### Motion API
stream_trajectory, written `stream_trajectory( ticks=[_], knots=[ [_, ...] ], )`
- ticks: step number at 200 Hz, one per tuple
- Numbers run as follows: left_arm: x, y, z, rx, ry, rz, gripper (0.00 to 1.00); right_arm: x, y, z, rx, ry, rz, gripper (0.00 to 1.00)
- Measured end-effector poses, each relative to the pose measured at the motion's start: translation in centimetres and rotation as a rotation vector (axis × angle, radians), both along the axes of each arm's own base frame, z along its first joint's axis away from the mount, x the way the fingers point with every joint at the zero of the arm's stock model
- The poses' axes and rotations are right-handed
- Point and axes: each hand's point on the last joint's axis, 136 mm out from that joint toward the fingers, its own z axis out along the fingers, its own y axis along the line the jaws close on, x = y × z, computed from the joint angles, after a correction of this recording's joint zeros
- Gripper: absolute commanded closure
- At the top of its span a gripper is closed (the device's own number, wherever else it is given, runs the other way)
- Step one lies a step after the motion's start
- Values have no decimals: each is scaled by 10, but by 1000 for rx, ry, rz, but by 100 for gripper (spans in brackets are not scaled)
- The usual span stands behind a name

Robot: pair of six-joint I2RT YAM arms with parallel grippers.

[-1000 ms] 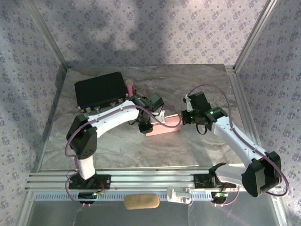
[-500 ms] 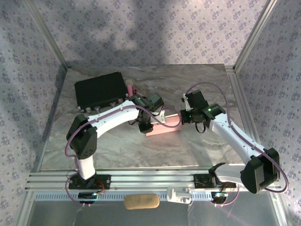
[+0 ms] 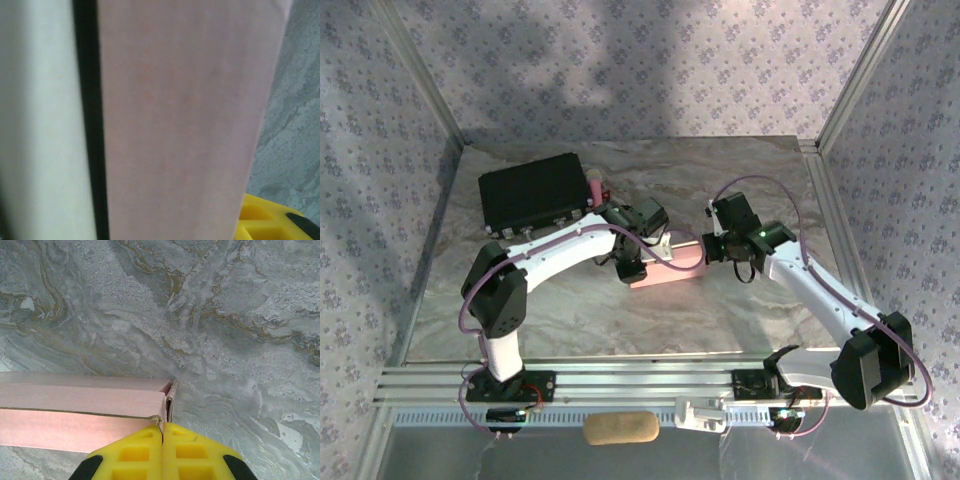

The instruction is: Fold the paper box

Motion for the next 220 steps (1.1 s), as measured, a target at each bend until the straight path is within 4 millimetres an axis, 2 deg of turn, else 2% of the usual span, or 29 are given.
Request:
stream_trajectory(
  ticks=[6, 10, 23, 59, 87, 124, 150, 172, 196, 220],
  knots=[
    [1, 0, 0, -8, -5, 6, 52, 0, 0, 0, 2, 0, -3, 100],
    [1, 0, 0, -12, -7, 12, 47, 0, 0, 0, 2, 0, -4, 100],
    [0, 1, -1, -34, -8, 28, 43, 0, 0, 0, 3, 1, -4, 100],
    [-9, 13, 4, -85, -1, 76, 41, 0, 0, 0, 3, 1, -6, 100],
    [-8, 18, 18, -170, -19, 134, 41, -1, 1, 0, 2, 1, -9, 100],
    [-7, 18, 48, -330, -59, 218, 43, 1, 3, 0, 0, 3, -19, 100],
    [-4, 23, 69, -434, -76, 316, 51, 1, 3, 1, -2, 10, -24, 100],
    [7, 34, 83, -513, -64, 474, 55, 1, 3, 1, -4, 12, -28, 100],
    [10, 41, 80, -533, -4, 607, 57, 1, 3, 0, -4, 13, -34, 100],
    [3, 33, 72, -517, 64, 661, 54, 2, 3, 1, -2, 15, -39, 100]
  ],
)
